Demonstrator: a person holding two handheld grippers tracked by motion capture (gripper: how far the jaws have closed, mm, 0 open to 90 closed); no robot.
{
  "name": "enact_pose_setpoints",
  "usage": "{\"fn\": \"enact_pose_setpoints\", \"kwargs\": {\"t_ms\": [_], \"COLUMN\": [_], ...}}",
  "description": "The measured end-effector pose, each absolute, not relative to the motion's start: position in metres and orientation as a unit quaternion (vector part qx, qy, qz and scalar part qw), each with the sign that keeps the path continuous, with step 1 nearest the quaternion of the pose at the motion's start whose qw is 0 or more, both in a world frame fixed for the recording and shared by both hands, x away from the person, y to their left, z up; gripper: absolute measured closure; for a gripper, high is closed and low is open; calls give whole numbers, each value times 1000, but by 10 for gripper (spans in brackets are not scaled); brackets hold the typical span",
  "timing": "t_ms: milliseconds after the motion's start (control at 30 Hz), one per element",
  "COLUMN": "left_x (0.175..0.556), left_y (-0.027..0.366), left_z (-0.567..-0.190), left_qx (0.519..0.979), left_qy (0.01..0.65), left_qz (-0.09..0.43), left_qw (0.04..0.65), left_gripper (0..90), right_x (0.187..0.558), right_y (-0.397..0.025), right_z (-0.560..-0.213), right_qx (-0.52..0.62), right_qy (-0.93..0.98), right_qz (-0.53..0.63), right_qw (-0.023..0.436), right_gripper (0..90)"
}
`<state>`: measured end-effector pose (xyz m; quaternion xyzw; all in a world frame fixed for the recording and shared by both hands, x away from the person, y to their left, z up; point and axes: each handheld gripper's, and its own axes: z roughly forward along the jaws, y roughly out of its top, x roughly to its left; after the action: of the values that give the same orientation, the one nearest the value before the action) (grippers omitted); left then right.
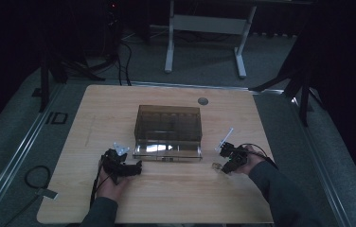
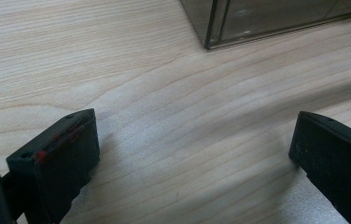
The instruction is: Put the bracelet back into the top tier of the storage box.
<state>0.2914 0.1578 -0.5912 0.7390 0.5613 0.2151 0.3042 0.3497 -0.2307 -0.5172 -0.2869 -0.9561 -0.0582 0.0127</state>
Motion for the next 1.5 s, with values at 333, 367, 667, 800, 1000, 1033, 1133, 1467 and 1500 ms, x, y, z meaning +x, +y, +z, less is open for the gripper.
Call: {"fn": "enact_pose_setpoints", "kwargs": {"t_ms": [333,367,667,800,1000,1033,1133,1467,1500], "left_x": [291,291,291,291,292,291,292,292,292], "left_y": [158,158,158,158,158,158,158,158,158], "left_z": [-591,-591,-591,-591,-591,-591,-591,-591,-591], "left_qx": [739,739,739,739,740,739,739,739,739], "left_qy": [561,561,561,561,561,561,561,561,561], "left_qz": [215,215,215,215,216,216,216,216,216], "left_qw": [304,304,304,304,304,304,305,305,305], "left_gripper": [18,18,18,18,18,18,18,18,18], "right_x": [352,352,353,355,355,356,355,356,356], "right_y": [-228,-228,-226,-222,-218,-218,-216,-211,-211], "right_z": [-503,-501,-490,-482,-476,-475,-472,-461,-459], "right_qx": [-271,-272,-264,-257,-249,-246,-242,-231,-229], "right_qy": [-961,-961,-964,-965,-967,-968,-969,-972,-972], "right_qz": [-50,-50,-46,-45,-45,-45,-45,-50,-51], "right_qw": [11,13,8,6,6,6,7,2,1], "right_gripper": [801,800,801,800,800,800,800,800,800]}}
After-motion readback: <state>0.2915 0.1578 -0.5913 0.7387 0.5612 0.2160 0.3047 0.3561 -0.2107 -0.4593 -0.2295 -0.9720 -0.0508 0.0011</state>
